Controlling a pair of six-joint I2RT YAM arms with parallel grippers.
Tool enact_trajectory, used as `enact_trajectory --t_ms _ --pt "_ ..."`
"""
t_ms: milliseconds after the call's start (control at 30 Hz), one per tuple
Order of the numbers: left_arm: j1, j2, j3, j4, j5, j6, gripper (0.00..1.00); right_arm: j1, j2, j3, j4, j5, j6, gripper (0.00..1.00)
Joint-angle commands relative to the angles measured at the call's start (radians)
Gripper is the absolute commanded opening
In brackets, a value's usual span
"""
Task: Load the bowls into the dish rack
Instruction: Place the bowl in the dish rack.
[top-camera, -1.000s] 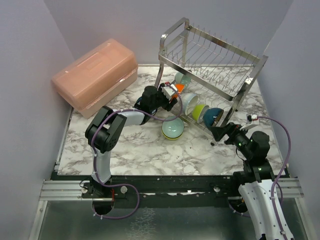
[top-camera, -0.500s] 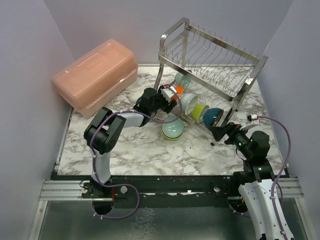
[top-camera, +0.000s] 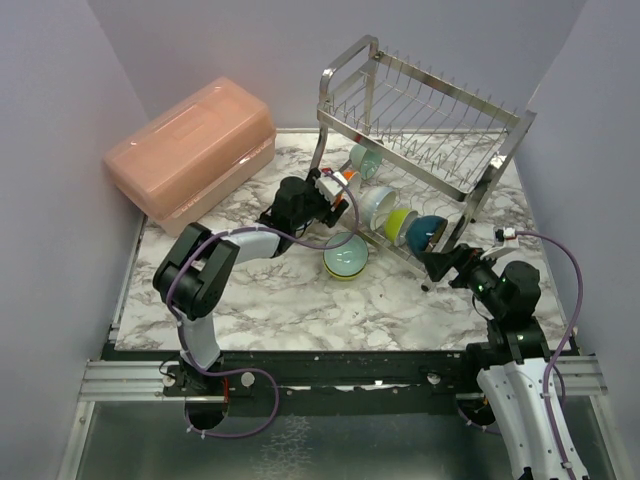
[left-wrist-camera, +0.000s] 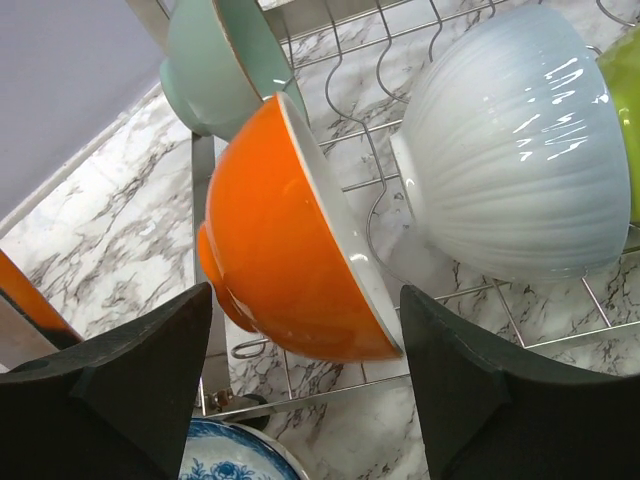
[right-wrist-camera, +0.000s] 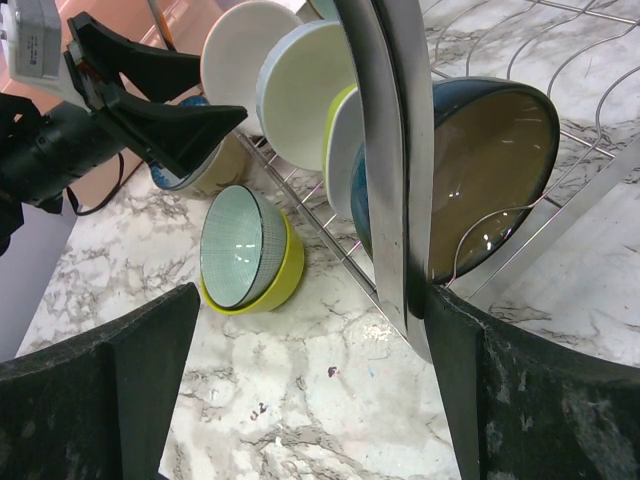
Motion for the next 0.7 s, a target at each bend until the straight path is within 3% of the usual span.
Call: enact_trajectory --t_ms 0,400,667 --pt "-0.004 -0.023 0.004 -0.004 -0.014 0.004 0.76 0.005 -0.005 0.036 0.004 -0.031 -0.001 0.97" --pt "-0.025 0.039 0.053 -0.002 -0.030 0.025 0.73 0.005 -0.007 0.037 -0.002 -0.026 -0.002 0.97" --pt "-0.036 -0.053 -0.001 0.010 -0.108 -0.003 0.76 0.005 -0.004 0.041 -0.002 -0.028 -0.003 0.97"
